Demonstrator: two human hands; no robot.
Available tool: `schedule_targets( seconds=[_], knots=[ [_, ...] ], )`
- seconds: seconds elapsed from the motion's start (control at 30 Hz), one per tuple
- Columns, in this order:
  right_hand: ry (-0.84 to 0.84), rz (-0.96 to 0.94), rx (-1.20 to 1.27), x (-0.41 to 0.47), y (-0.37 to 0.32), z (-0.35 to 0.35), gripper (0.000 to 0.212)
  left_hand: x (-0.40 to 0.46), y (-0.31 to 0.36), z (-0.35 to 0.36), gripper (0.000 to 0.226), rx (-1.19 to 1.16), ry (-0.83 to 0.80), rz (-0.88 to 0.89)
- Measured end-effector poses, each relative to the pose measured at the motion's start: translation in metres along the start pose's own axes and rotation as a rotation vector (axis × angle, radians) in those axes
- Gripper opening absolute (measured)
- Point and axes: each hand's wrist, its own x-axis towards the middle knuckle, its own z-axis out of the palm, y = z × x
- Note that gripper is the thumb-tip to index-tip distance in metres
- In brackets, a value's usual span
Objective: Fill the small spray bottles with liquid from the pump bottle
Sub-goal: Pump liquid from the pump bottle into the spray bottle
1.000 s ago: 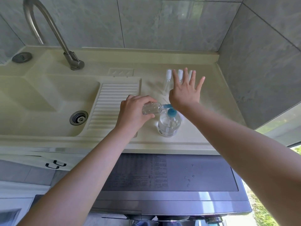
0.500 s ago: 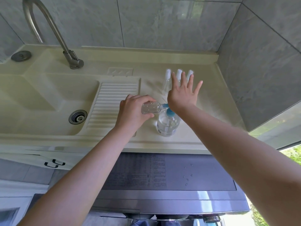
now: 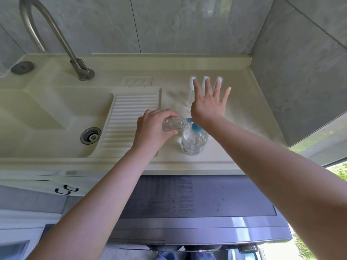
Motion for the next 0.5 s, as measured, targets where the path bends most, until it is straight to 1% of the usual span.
schedule_targets(
  seconds=[0.13, 0.2, 0.3, 0.37, 0.43, 0.5],
  knots=[
    [0.039, -0.023, 0.005, 0.005, 0.003, -0.007, 0.067, 0.000, -0.001, -0.001, 0.045, -0.003, 0.003, 0.011],
    [0.001, -0.016, 0.015, -0.001, 0.005, 0.001, 0.067, 0.000, -0.001, -0.001, 0.047, -0.006, 0.001, 0.012],
    [-0.076, 0.035, 0.127, -0.006, 0.006, 0.007, 0.063, -0.002, -0.001, 0.000, 0.048, -0.012, -0.004, 0.000],
    [-0.063, 0.040, 0.150, -0.007, 0.010, 0.002, 0.062, -0.001, 0.000, -0.001, 0.048, -0.015, -0.006, 0.009],
    [-0.061, 0.099, 0.239, -0.008, 0.016, -0.003, 0.062, -0.001, 0.000, -0.001, 0.047, -0.022, 0.001, 0.013],
    [-0.103, 0.131, 0.293, -0.013, 0.021, -0.002, 0.062, 0.000, 0.001, -0.001, 0.047, -0.028, 0.004, 0.011]
  ],
)
